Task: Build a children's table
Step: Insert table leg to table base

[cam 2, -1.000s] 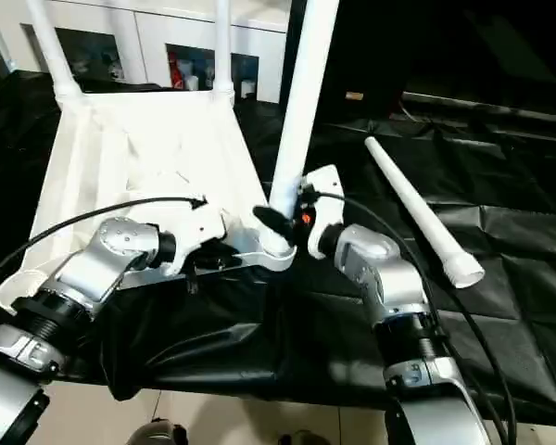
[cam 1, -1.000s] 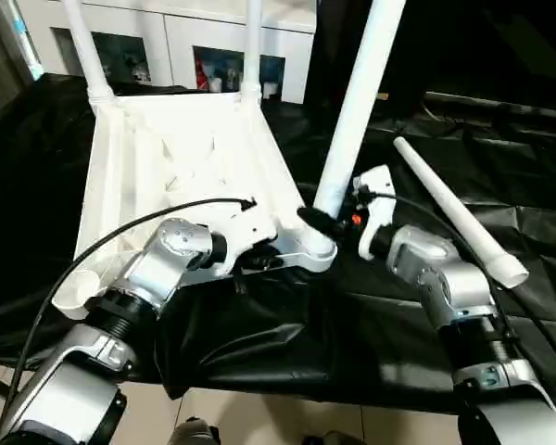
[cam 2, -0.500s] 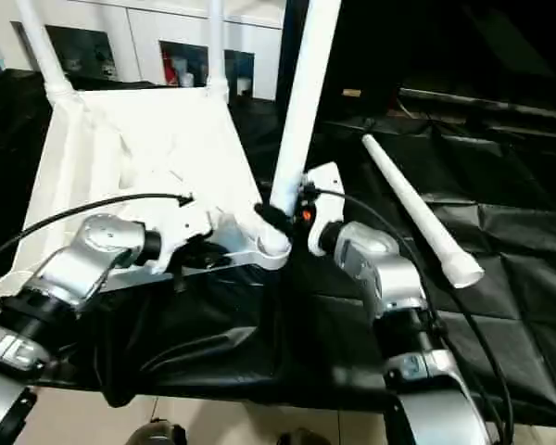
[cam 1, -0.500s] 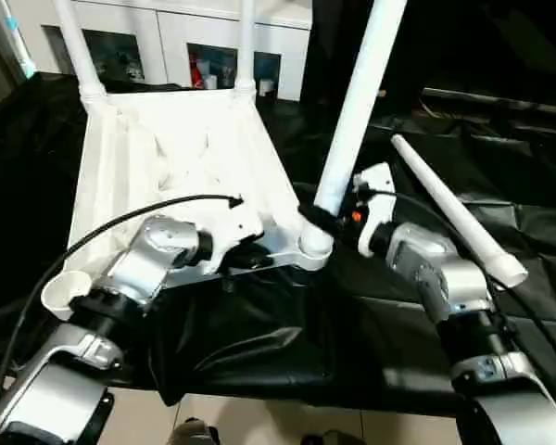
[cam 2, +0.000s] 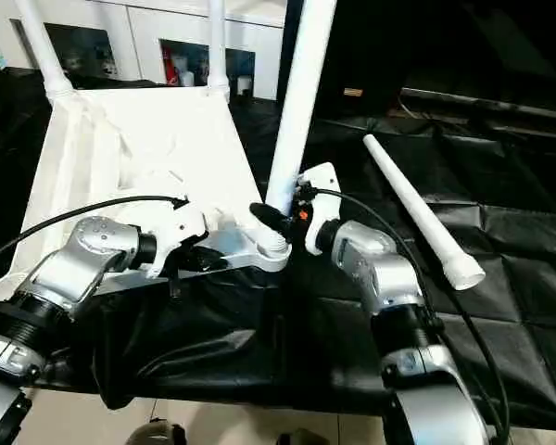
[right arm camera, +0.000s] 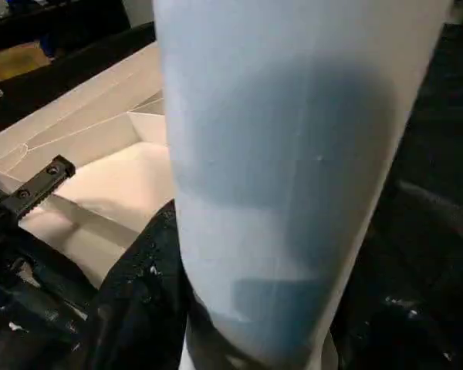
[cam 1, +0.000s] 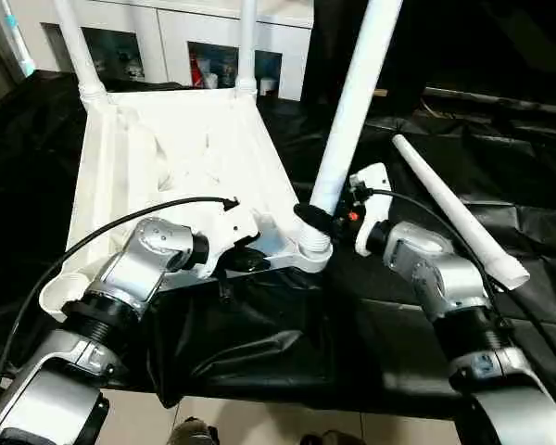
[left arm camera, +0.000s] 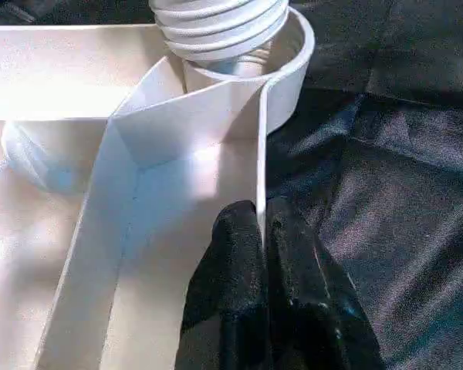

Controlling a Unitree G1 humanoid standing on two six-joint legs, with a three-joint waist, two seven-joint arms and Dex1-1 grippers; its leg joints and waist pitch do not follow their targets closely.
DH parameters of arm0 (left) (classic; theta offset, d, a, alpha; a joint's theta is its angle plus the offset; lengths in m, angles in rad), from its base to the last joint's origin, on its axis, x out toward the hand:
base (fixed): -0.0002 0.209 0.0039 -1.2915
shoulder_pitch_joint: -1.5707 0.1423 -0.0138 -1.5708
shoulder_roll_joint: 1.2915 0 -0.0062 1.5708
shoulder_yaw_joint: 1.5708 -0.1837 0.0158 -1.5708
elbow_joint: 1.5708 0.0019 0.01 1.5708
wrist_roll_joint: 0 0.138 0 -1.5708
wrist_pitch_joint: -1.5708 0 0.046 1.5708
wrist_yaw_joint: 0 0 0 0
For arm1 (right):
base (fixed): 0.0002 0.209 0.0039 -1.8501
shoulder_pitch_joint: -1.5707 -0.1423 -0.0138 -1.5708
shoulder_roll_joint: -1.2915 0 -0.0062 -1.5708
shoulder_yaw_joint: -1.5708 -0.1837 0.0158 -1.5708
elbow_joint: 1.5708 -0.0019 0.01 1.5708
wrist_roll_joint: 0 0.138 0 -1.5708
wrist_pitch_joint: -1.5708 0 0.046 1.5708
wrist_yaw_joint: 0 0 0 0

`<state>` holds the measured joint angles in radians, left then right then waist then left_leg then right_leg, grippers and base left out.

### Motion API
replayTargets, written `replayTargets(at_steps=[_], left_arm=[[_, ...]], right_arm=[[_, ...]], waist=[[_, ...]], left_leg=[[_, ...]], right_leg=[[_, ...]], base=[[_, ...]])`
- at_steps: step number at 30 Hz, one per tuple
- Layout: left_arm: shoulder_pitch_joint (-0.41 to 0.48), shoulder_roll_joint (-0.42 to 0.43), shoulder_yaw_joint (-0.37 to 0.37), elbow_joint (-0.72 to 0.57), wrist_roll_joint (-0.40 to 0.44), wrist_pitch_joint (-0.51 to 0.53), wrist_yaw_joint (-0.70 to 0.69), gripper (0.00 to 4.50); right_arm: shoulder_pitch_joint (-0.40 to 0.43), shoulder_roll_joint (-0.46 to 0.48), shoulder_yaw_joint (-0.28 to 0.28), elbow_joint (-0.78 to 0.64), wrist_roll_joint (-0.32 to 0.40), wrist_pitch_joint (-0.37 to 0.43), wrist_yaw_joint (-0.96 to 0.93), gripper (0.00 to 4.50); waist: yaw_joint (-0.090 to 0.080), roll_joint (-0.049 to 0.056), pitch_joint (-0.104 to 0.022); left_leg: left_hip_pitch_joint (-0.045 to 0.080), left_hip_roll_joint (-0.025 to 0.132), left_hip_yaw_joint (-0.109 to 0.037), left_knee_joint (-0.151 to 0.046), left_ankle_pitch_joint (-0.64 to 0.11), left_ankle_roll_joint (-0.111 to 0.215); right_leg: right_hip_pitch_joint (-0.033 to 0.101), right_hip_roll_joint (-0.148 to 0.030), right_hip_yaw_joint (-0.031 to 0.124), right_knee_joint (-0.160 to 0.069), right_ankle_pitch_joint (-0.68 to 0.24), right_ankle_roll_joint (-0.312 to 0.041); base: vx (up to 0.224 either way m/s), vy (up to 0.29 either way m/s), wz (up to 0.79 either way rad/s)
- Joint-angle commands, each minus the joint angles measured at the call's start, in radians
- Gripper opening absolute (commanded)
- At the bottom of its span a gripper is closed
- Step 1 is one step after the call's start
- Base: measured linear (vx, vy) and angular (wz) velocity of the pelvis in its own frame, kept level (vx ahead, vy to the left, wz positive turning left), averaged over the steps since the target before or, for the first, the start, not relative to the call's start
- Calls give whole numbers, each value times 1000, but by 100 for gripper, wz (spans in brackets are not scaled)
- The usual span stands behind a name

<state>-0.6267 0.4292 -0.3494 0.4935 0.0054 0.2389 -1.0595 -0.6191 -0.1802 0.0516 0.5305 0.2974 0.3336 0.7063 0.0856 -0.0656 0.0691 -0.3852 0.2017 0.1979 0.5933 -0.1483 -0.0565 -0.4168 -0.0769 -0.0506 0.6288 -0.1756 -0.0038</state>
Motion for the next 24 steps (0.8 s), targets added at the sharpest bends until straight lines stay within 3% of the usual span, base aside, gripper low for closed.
replayTargets(at_steps=[1, 5, 6, 16, 18, 24], left_arm=[[8, -5, 19, -16, -8, 2, 8, 0], [8, -3, 21, -18, -9, 4, 7, 0], [7, -2, 21, -18, -9, 4, 7, 0], [0, 2, 16, -1, 2, -7, 1, 0], [-4, 0, 14, 3, 3, -8, 0, 0], [-7, -2, 11, 9, 6, -12, -5, 0]], right_arm=[[-14, -10, 10, 19, -20, 6, 6, 192], [-24, -18, 21, 31, -35, 17, 13, 192], [-27, -22, 26, 36, -40, 22, 18, 192], [-10, -49, 48, 0, -47, 70, 67, 191], [-9, -51, 43, 1, -47, 73, 69, 191], [5, -56, 42, -28, -37, 100, 76, 191]], waist=[[2, 1, -75], [2, -1, -75], [2, -5, -74], [3, -4, -74], [3, 5, -75], [3, 4, -76]], left_leg=[[25, 29, -17, -71, -284, -40], [26, 29, -17, -72, -285, -41], [25, 29, -16, -72, -285, -39], [24, 28, -16, -71, -273, -34], [25, 28, -18, -72, -287, -42], [27, 29, -18, -72, -298, -45]], right_leg=[[41, -66, 41, -84, -316, -166], [39, -65, 41, -84, -315, -161], [40, -65, 41, -85, -316, -160], [42, -64, 41, -83, -305, -159], [41, -65, 41, -85, -313, -159], [40, -63, 41, -85, -308, -165]], base=[[0, 0, 0], [0, 0, 0], [0, 0, 0], [0, 0, 0], [0, 0, 0], [0, 0, 0]])
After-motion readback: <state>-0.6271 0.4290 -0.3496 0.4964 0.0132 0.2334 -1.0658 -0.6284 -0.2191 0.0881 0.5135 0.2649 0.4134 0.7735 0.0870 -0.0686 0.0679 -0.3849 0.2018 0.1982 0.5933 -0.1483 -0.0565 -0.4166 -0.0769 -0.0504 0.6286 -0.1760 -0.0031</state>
